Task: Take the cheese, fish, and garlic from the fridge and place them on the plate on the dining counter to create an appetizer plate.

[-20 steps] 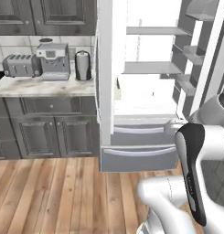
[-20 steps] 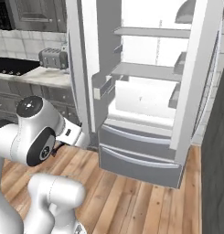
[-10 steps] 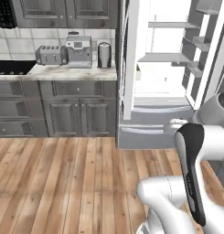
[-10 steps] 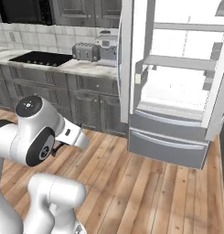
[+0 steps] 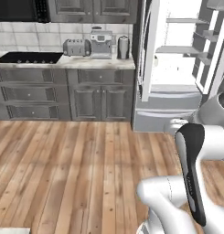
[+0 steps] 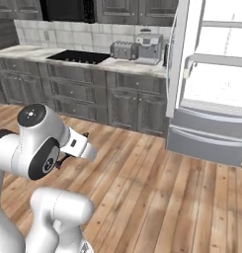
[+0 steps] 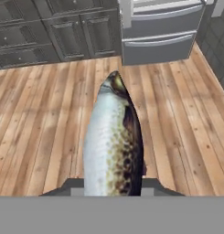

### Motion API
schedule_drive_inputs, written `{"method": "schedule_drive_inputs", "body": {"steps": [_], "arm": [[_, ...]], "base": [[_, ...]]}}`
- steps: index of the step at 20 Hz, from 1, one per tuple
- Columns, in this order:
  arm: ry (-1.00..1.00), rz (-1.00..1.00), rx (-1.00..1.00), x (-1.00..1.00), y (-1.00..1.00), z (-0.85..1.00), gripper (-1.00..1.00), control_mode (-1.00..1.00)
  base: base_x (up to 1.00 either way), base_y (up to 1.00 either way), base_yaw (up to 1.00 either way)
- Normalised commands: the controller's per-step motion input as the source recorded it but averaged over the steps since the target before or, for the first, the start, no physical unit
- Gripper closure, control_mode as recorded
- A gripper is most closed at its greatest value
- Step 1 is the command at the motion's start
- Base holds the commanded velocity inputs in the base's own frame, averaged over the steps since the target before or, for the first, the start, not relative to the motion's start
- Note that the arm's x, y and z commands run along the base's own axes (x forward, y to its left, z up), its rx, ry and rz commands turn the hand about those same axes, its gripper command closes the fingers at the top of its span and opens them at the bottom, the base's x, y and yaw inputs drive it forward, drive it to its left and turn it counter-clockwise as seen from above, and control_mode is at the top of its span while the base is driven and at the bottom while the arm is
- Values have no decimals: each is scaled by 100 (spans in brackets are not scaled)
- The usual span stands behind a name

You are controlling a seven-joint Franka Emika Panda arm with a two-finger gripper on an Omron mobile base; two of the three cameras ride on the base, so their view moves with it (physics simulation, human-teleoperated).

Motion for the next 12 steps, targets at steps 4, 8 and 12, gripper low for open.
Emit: {"method": "schedule_drive_inputs", "body": {"steps": [4,8,12], "arm": [[0,0,0,0,0,0,100,100],[0,0,0,0,0,0,100,100],[0,0,0,0,0,0,100,100]], "base": [[-100,90,12],[-100,94,12],[-100,94,12]]}}
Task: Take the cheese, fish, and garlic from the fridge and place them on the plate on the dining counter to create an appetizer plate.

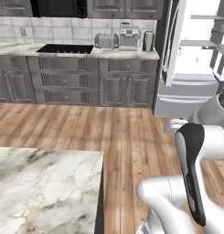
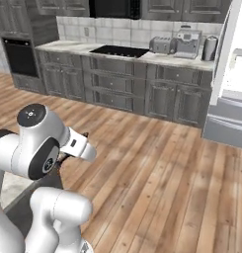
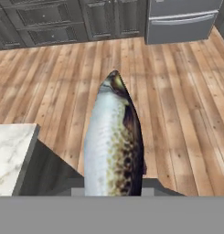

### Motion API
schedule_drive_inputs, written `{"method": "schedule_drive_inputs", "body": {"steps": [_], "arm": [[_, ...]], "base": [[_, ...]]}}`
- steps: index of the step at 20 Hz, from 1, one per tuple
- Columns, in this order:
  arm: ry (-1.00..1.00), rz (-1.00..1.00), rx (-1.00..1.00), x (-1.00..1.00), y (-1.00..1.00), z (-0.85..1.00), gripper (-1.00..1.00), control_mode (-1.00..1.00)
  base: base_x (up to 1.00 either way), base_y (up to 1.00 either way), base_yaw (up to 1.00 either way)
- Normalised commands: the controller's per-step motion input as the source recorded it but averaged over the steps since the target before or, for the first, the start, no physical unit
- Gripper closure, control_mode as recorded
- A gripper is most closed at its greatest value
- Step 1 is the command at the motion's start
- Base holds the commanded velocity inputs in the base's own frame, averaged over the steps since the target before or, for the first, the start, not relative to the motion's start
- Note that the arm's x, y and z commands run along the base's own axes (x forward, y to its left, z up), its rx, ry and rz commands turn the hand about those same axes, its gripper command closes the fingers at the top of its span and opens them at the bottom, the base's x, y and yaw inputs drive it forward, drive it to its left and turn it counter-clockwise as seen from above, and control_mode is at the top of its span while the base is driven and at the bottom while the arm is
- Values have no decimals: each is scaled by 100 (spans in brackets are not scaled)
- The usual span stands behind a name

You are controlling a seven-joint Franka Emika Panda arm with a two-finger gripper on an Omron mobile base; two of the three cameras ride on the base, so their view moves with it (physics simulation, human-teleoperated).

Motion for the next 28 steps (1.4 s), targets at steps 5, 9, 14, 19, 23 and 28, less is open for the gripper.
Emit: {"method": "schedule_drive_inputs", "body": {"steps": [5,9,14,19,23,28], "arm": [[0,0,0,0,0,0,100,100],[0,0,0,0,0,0,100,100],[0,0,0,0,0,0,100,100],[0,0,0,0,0,0,100,100],[0,0,0,0,0,0,100,100],[0,0,0,0,0,0,100,100]], "base": [[-100,63,10],[-100,16,0],[-100,5,0],[-100,13,0],[-100,21,0],[-100,32,0]]}}
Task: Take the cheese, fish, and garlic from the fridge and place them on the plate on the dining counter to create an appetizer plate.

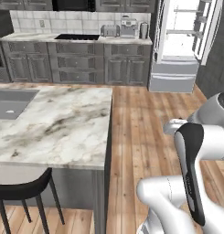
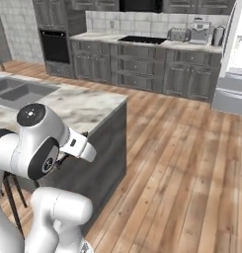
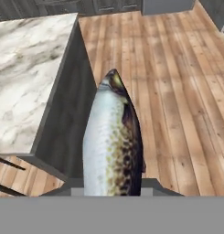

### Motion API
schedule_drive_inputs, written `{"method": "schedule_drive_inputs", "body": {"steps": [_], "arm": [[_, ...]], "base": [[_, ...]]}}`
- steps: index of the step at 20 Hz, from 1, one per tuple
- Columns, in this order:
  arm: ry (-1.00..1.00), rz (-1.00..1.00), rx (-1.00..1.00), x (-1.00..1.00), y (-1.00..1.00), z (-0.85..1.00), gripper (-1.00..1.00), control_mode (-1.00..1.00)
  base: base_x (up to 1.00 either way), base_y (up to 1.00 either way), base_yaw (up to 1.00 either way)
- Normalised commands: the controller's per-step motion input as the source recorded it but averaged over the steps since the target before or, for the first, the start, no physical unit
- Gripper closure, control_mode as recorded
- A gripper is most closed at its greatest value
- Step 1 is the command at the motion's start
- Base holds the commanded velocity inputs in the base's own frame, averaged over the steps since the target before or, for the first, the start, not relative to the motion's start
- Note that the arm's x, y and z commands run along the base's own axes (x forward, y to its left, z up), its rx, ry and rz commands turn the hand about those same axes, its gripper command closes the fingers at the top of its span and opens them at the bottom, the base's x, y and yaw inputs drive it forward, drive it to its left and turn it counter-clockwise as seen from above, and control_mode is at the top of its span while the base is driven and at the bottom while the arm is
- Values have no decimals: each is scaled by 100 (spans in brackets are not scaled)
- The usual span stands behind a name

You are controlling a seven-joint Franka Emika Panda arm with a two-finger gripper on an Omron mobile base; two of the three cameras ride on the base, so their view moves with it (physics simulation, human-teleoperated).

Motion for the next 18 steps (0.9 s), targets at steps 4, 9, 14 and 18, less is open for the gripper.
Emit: {"method": "schedule_drive_inputs", "body": {"steps": [4,9,14,18], "arm": [[0,0,0,0,0,0,100,100],[0,0,0,0,0,0,100,100],[0,0,0,0,0,0,100,100],[0,0,0,0,0,0,100,100]], "base": [[-100,42,0],[-91,80,1],[-23,100,0],[-18,100,1]]}}
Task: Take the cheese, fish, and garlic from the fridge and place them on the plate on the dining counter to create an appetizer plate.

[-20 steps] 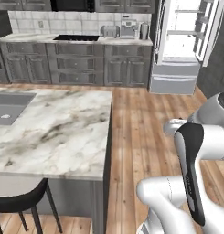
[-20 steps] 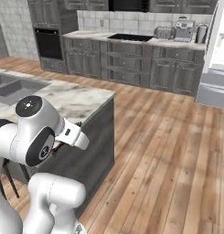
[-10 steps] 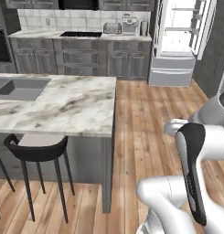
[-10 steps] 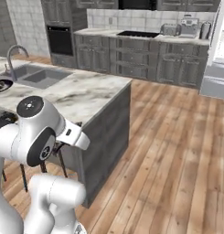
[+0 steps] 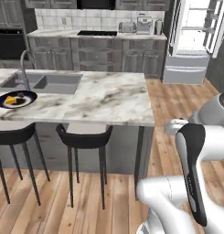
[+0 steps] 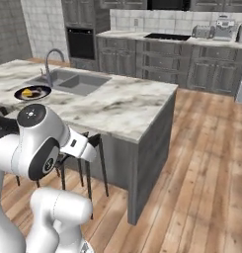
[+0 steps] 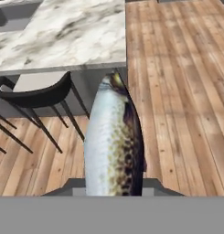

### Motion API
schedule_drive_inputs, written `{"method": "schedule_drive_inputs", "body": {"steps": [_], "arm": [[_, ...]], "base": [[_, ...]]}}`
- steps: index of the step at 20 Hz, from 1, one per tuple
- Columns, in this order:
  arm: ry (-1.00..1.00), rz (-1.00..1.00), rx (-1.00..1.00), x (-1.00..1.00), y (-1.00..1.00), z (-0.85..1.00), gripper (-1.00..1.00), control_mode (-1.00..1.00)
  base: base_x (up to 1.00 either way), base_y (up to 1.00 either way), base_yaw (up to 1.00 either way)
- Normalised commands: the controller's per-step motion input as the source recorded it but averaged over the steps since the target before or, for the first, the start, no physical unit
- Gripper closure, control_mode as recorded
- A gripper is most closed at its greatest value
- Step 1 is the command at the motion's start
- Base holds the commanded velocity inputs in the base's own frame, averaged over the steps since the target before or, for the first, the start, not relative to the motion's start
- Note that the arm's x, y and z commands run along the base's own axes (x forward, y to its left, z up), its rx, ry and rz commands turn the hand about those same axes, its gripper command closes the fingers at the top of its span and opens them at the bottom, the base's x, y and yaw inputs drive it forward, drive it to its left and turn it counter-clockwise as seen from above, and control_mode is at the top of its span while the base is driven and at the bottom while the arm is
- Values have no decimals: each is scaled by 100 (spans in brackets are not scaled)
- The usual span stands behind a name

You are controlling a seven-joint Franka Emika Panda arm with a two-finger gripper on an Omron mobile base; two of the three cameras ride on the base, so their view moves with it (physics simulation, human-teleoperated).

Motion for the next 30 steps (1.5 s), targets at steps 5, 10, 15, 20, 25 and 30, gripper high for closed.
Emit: {"method": "schedule_drive_inputs", "body": {"steps": [5,10,15,20,25,30], "arm": [[0,0,0,0,0,0,100,100],[0,0,0,0,0,0,100,100],[0,0,0,0,0,0,100,100],[0,0,0,0,0,0,100,100],[0,0,0,0,0,0,100,100],[0,0,0,0,0,0,100,100]], "base": [[-5,100,0],[-3,100,0],[0,100,0],[0,100,0],[1,100,0],[21,85,0]]}}
